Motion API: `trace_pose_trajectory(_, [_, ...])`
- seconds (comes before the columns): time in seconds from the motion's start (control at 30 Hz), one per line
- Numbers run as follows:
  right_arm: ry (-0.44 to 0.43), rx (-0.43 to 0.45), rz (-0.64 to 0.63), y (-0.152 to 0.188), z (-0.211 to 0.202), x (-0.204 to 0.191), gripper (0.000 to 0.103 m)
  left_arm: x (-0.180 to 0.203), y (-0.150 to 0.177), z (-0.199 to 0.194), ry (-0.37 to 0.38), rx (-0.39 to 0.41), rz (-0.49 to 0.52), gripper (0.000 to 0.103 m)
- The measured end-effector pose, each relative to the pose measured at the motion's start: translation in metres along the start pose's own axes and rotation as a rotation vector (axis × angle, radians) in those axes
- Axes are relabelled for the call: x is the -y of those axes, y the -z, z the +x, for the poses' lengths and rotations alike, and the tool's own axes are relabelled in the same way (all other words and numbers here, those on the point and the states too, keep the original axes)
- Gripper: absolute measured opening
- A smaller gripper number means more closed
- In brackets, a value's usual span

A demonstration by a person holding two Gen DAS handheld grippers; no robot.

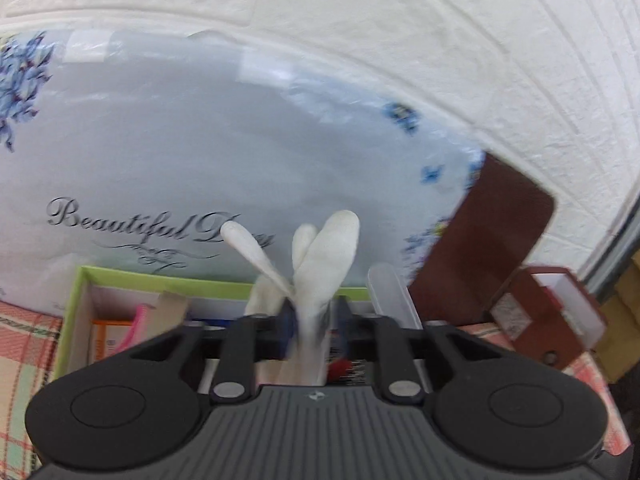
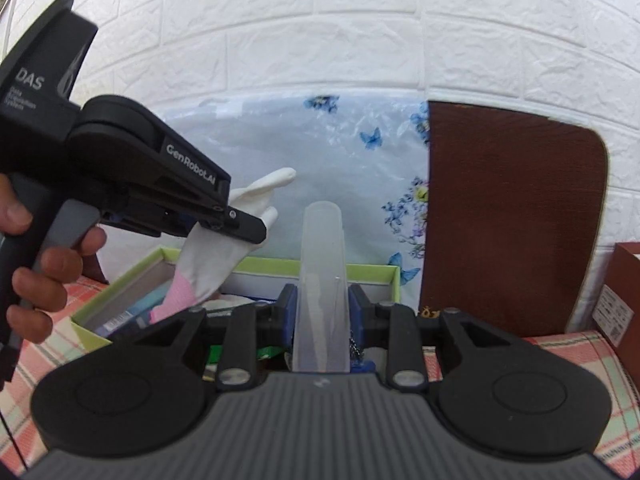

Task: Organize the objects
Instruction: 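Carry glove and clear tube into the lime-green box and release both, then move both grippers back to the toothpicks and tan box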

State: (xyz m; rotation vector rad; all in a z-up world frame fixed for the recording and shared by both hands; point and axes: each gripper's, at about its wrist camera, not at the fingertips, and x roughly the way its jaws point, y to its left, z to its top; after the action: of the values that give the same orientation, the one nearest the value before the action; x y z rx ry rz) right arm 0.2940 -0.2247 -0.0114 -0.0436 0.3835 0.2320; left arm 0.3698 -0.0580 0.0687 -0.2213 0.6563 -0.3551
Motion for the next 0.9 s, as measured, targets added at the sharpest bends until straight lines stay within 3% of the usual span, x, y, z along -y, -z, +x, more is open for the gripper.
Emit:
trace_pose_trajectory(0.03, [0.011,-0.013,-0.006,0.006,0.002,-0.001,0.043,-0.004,0.004,0.001,-0.030,0.005,0.003,0.076])
trace_pose_trajectory(0.1, [0.035,0.008,-0.011,0.018,-0.003,-0.003,0.058,-0.013,0.015,-0.006,-0.051,0.054,0.028,0.078])
trace_pose_trajectory(0.2, [0.064,0.041,-0.015,0.029,-0.015,-0.006,0.075,-0.020,0.023,-0.015,-0.059,0.061,0.068,0.079])
trace_pose_trajectory(0.47, [0.087,0.056,0.044,0.023,-0.052,-0.009,0.103,-0.006,0.034,-0.050,-0.123,0.034,0.107,0.080])
trace_pose_trajectory(0.67, [0.088,0.080,0.071,0.020,-0.097,-0.011,0.103,0.016,0.052,-0.089,-0.218,-0.012,0.104,0.084])
trace_pose_trajectory(0.9, [0.073,0.065,0.117,0.034,-0.140,-0.018,0.103,0.036,0.085,-0.136,-0.254,0.030,0.153,0.087])
